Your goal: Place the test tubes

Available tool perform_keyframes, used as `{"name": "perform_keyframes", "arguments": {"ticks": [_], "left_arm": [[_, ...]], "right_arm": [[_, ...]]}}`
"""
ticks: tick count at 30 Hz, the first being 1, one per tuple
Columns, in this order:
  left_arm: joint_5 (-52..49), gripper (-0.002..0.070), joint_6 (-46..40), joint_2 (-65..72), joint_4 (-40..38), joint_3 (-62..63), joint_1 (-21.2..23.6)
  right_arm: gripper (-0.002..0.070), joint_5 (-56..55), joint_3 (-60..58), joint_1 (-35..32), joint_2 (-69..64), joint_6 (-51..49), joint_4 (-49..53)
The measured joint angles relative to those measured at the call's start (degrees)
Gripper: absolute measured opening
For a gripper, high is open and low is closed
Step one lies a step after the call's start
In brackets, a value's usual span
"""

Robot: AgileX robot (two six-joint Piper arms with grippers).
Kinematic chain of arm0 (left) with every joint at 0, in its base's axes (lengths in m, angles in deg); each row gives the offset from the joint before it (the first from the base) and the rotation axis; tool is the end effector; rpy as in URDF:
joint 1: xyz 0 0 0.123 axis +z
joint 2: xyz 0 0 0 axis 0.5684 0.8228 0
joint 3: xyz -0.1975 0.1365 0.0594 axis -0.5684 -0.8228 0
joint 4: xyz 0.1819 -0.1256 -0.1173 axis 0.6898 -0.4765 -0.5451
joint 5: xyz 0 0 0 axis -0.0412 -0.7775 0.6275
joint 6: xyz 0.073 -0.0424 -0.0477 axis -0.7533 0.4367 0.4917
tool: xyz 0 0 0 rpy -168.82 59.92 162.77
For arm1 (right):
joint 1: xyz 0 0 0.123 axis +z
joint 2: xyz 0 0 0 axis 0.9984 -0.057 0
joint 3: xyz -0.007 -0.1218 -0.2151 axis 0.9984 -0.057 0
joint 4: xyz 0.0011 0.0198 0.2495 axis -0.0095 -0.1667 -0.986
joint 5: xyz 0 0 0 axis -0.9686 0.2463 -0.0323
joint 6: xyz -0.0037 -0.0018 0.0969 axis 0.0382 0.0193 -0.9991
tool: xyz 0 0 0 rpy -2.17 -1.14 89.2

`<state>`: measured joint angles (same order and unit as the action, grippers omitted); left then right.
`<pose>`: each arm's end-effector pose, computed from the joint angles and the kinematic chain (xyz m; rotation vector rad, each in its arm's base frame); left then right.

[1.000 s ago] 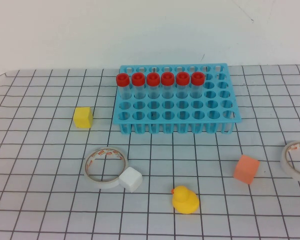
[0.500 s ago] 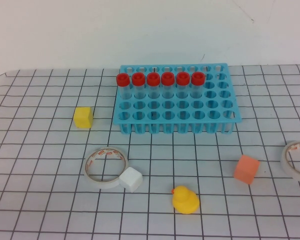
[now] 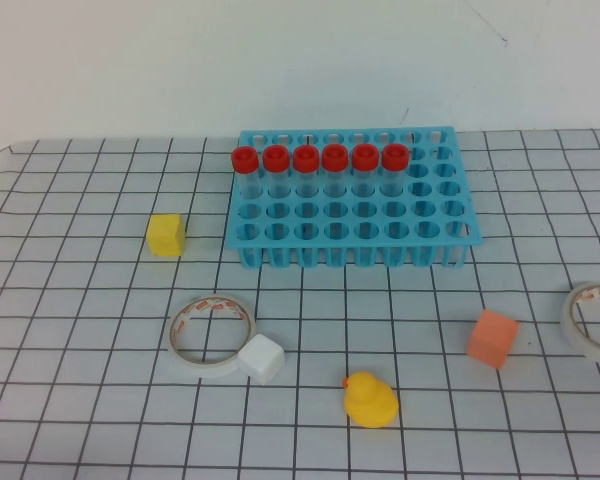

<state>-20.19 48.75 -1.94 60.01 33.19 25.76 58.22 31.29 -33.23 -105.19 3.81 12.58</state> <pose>0.1004 -0.0105 0.1844 0.1344 1.7842 -0.0385 0.1077 0.0975 0.2899 -0.9688 1.9803 0.1166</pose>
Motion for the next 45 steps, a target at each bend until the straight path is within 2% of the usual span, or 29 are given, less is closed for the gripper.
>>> {"name": "perform_keyframes", "arguments": {"ticks": [4,10,20,30,36,45], "left_arm": [[-1.36,0.0000,-0.27,-3.30,-6.24,-1.15,1.54],[-2.63,0.0000,-4.46,-3.63,-11.55,-1.05,3.89],[-2.63,0.0000,-6.84,-3.70,-16.27,-1.05,3.98],[-2.63,0.0000,-7.10,-3.70,-17.11,-1.05,4.11],[-2.67,0.0000,-13.22,-3.70,-16.45,-1.05,4.11],[-2.67,0.0000,-14.87,-3.70,-16.36,-1.05,4.11]], "right_arm": [[-0.0001,0.00,0.00,0.00,0.00,0.00,0.00],[-0.0001,0.00,0.00,0.00,0.00,0.00,0.00],[-0.0001,0.00,0.00,0.00,0.00,0.00,0.00],[-0.0001,0.00,0.00,0.00,0.00,0.00,0.00],[-0.0001,0.00,0.00,0.00,0.00,0.00,0.00],[-0.0001,0.00,0.00,0.00,0.00,0.00,0.00]]}}
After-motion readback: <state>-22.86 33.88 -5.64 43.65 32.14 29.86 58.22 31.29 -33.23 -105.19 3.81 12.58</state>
